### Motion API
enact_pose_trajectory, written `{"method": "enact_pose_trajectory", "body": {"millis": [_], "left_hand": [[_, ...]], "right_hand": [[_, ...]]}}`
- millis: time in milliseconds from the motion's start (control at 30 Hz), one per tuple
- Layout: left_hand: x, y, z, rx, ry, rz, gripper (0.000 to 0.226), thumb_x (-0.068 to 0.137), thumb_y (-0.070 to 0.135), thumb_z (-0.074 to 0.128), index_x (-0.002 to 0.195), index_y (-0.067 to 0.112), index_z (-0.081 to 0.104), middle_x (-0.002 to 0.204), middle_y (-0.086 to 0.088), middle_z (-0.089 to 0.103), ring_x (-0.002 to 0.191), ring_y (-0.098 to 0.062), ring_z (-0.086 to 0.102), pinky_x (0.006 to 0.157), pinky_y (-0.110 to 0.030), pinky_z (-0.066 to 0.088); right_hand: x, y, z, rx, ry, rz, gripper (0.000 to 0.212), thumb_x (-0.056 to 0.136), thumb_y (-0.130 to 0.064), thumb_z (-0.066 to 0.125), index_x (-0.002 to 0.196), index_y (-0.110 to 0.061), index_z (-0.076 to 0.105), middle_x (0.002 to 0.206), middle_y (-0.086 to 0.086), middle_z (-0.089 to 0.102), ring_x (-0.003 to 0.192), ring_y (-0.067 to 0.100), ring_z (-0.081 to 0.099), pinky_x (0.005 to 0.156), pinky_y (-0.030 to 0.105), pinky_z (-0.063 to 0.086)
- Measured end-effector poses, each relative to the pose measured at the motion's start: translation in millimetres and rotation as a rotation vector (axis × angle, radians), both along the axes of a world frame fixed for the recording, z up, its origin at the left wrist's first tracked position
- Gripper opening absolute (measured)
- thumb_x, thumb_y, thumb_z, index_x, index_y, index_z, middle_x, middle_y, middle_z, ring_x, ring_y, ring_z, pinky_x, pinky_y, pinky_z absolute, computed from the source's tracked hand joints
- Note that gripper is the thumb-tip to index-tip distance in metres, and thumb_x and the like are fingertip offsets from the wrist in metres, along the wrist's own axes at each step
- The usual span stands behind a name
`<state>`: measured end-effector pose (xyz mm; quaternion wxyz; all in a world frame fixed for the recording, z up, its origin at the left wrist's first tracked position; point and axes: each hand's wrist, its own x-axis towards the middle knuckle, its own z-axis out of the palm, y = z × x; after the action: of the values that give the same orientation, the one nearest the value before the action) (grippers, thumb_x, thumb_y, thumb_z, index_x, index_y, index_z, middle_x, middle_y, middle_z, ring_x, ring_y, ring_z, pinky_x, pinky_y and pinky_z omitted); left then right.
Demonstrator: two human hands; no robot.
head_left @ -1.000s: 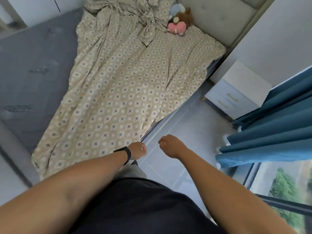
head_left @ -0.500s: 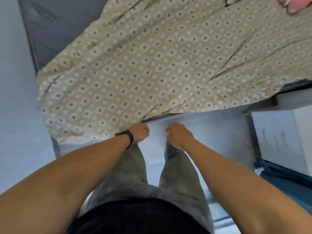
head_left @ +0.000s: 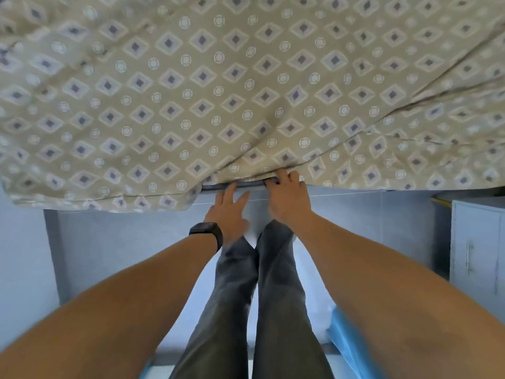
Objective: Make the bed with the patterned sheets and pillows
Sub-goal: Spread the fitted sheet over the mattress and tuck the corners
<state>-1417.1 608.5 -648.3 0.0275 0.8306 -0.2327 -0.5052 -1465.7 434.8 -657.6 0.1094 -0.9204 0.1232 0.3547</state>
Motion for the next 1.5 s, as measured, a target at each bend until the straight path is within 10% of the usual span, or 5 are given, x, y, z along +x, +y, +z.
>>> {"method": "enact_pose_trajectory", "body": {"millis": [267, 400, 700, 1067, 1500], "left_hand": [[13.3, -10.9, -6.9, -0.029, -0.295, -0.123, 0.046, 0.096, 0.022, 0.046, 0.142, 0.022, 0.047, 0.162, -0.008, 0.023, 0.149, -0.034, 0.017, 0.121, -0.052, 0.015], [-3.8, 2.9, 13.1, -0.039, 0.006, -0.113, 0.033, 0.102, 0.018, 0.036, 0.115, 0.014, 0.067, 0.128, -0.009, 0.065, 0.110, -0.026, 0.059, 0.105, -0.043, 0.041], [-73.5, 38.2, 40.6, 0.114, 0.285, -0.107, 0.037, 0.100, 0.022, 0.043, 0.129, 0.014, 0.064, 0.130, -0.011, 0.063, 0.115, -0.032, 0.059, 0.100, -0.042, 0.049], [-79.7, -49.3, 215.9, -0.011, 0.080, -0.244, 0.015, 0.102, 0.022, 0.041, 0.092, 0.025, 0.052, 0.103, -0.003, 0.050, 0.089, -0.023, 0.045, 0.080, -0.033, 0.037], [-210.7, -271.3, 327.7, -0.186, 0.018, -0.557, 0.035, 0.100, 0.027, 0.046, 0.131, 0.024, 0.063, 0.140, -0.003, 0.060, 0.124, -0.025, 0.057, 0.106, -0.041, 0.046]], "right_hand": [[-42.9, -19.1, 13.4, 0.098, 0.064, -0.016, 0.038, 0.102, -0.028, 0.030, 0.081, -0.022, 0.062, 0.095, -0.004, 0.063, 0.103, 0.021, 0.052, 0.108, 0.043, 0.022], [-65.9, -15.5, 34.5, 0.213, 0.230, -0.142, 0.046, 0.104, -0.028, 0.031, 0.062, -0.015, 0.046, 0.065, 0.001, 0.050, 0.068, 0.022, 0.049, 0.075, 0.033, 0.040], [-121.4, -0.7, 52.5, 0.333, 0.437, -0.350, 0.048, 0.101, -0.013, 0.039, 0.146, -0.022, 0.053, 0.158, 0.005, 0.040, 0.141, 0.030, 0.042, 0.114, 0.037, 0.039], [-186.2, -30.2, 245.1, 0.353, 0.126, -0.801, 0.040, 0.109, -0.021, 0.033, 0.138, -0.011, 0.059, 0.145, 0.009, 0.056, 0.128, 0.029, 0.054, 0.109, 0.033, 0.039], [-318.1, -219.6, 348.0, 0.361, -0.186, -1.067, 0.036, 0.106, -0.025, 0.040, 0.122, -0.003, 0.063, 0.121, 0.020, 0.063, 0.108, 0.036, 0.061, 0.094, 0.046, 0.050]]}}
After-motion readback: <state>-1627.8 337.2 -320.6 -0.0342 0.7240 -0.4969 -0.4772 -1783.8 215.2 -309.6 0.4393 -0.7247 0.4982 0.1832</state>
